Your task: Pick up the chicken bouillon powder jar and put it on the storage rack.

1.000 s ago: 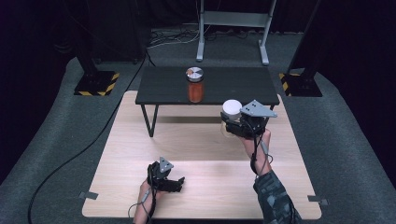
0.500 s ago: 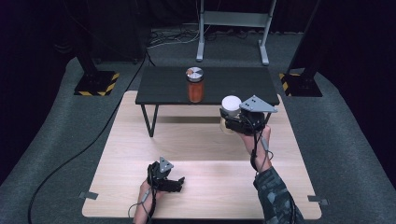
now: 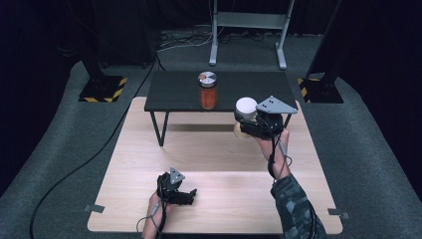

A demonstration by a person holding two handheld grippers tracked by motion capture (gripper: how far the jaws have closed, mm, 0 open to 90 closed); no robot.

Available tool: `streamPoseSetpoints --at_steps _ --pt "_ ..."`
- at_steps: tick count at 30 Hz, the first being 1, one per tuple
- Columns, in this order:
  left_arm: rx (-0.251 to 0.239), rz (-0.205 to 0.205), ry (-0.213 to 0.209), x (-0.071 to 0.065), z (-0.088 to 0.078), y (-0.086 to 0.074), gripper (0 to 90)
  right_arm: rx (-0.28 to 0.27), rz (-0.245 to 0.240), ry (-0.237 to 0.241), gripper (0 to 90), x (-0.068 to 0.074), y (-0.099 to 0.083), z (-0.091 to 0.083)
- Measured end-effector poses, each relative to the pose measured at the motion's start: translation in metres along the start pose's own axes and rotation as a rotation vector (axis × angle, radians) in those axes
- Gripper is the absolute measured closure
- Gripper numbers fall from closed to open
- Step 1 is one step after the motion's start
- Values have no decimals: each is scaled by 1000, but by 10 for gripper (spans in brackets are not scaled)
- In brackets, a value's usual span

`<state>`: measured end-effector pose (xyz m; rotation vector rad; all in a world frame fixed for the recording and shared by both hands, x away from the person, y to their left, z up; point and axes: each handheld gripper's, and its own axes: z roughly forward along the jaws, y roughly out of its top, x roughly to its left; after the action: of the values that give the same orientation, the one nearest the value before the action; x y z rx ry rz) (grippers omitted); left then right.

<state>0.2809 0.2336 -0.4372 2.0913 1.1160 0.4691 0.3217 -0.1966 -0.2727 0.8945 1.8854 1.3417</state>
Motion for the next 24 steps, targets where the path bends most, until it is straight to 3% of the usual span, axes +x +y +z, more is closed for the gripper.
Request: streamPoseSetpoints --at_steps 24 --pt "-1 1 -1 0 0 0 49 -6 7 12 327 -11 20 -2"
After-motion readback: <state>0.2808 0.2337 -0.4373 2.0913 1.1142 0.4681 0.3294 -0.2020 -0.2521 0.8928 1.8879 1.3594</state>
